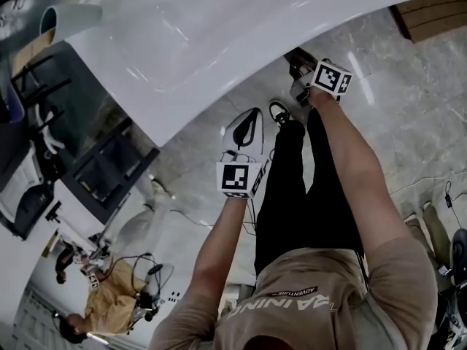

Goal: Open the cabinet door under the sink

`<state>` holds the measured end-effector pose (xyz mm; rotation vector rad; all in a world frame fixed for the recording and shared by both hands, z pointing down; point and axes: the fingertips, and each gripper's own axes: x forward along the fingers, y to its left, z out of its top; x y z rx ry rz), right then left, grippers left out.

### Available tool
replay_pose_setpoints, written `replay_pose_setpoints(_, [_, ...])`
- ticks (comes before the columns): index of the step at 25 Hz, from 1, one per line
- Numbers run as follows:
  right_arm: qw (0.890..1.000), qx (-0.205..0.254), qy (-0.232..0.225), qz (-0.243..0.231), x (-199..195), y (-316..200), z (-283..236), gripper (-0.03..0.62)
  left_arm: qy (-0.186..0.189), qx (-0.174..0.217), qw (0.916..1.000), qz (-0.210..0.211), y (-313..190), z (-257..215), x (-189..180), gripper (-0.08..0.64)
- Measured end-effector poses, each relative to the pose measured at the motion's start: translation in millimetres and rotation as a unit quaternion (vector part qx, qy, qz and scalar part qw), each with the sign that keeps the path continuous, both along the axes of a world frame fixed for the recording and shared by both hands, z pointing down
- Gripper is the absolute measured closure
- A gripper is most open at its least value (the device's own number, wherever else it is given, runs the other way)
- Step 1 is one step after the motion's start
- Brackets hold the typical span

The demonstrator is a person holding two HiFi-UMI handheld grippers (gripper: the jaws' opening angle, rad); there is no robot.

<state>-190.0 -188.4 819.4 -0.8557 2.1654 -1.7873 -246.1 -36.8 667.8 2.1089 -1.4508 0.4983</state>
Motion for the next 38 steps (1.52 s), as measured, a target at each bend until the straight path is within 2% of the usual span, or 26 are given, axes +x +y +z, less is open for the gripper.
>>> replay_pose_setpoints(4, [0.991,-0.036,-0.12,0.034,-4.3,-1.2,-4.2,0.502,0.001,-0.005,1.0,0.003,-0.4,4.8,2.8,0.543])
replay_pose_setpoints(6, [0.984,-0.044,-0.165,0.051,-5.8,-1.8,-6.1,0.503,0.002,-0.007,1.0,0.005,-0.4,7.6,4.4,0.543])
replay_pose_setpoints(8, [0.978,-0.049,-0.191,0.063,-5.4,-2.3,-6.4,0.503,0.002,-0.008,1.0,0.005,-0.3,9.5,5.9,0.543])
replay_pose_setpoints(14, [0.985,-0.033,-0.165,0.039,-5.1,-2.1,-11.1,0.506,0.005,-0.006,1.0,0.004,1.3,8.4,6.2,0.543])
replay_pose_setpoints(21, [0.988,-0.041,-0.144,0.025,6.9,13.9,-11.5,0.506,-0.001,0.0,1.0,0.007,3.4,1.9,-4.0,0.542])
replay_pose_setpoints(26, [0.996,-0.036,-0.082,-0.009,28.7,28.7,-1.2,0.506,-0.005,0.009,0.9998,0.015,6.4,-7.7,-8.5,0.542])
replay_pose_setpoints(30, [0.997,-0.035,-0.072,-0.019,41.5,40.7,-4.6,0.506,-0.012,0.01,0.9996,0.025,15.1,-9.4,-9.9,0.543])
replay_pose_setpoints(32, [0.998,-0.037,-0.053,-0.027,45.4,45.6,0.9,0.506,-0.017,0.004,0.9994,0.031,18.4,-7.0,-13.4,0.543])
replay_pose_setpoints(33, [0.997,-0.039,-0.052,-0.032,46.5,48.1,1.8,0.506,-0.019,0.004,0.9993,0.031,20.6,-5.7,-14.2,0.543])
replay_pose_setpoints(36, [0.994,-0.052,-0.084,-0.042,50.8,57.5,-5.5,0.506,-0.02,-0.002,0.9994,0.027,29.4,-7.6,-6.9,0.543])
replay_pose_setpoints(38, [0.994,-0.048,-0.081,-0.054,61.5,61.7,-5.1,0.506,-0.026,-0.01,0.9993,0.024,33.6,-10.5,2.1,0.542])
